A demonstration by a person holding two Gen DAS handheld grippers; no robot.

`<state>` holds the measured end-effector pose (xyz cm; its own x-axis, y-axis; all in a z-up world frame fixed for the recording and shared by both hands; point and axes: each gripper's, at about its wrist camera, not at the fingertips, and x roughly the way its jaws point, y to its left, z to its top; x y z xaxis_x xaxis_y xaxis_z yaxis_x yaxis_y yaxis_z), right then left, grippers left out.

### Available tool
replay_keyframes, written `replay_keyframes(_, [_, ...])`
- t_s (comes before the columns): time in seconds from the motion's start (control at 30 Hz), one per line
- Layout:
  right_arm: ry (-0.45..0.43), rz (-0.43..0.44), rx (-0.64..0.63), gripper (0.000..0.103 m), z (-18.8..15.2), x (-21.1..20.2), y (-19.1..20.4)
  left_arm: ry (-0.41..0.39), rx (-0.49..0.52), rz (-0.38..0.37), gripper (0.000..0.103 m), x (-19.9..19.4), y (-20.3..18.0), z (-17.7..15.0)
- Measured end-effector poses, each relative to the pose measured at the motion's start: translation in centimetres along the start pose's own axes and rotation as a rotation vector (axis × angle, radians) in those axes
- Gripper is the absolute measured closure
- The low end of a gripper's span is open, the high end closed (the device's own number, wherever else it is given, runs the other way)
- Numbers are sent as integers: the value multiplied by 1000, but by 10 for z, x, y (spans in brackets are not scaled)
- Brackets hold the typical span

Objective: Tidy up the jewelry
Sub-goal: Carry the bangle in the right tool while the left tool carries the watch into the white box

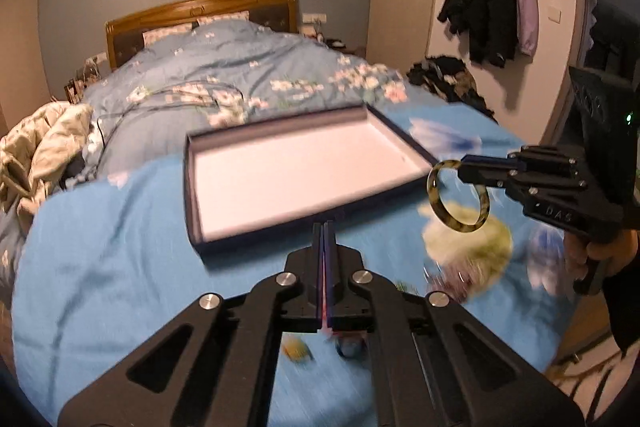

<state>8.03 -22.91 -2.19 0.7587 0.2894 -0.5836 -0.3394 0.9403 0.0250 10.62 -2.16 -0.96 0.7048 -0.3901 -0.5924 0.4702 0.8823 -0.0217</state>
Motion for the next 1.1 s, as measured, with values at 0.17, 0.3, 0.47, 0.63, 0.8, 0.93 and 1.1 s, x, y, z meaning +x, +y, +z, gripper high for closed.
replay_keyframes(0.17, [-18,-12,8,98,25,22,-12,-2,-14,10,102,20,20,25])
replay_keyframes(0.3, [-2,8,12,98,26,31,-15,34,-14,18,95,26,39,18])
replay_keyframes(0.47, [36,26,25,97,16,42,-15,143,13,-15,75,47,45,-5])
replay_keyframes(0.63, [53,40,38,97,9,47,-14,205,29,-24,66,67,42,-21])
replay_keyframes(0.8, [66,40,36,97,8,50,-12,279,27,-23,92,91,44,-31])
replay_keyframes(0.93, [71,41,44,97,9,54,-15,270,8,-10,97,93,46,-34])
replay_keyframes(1.1, [65,43,42,97,11,55,-17,226,-35,-33,97,75,47,-27])
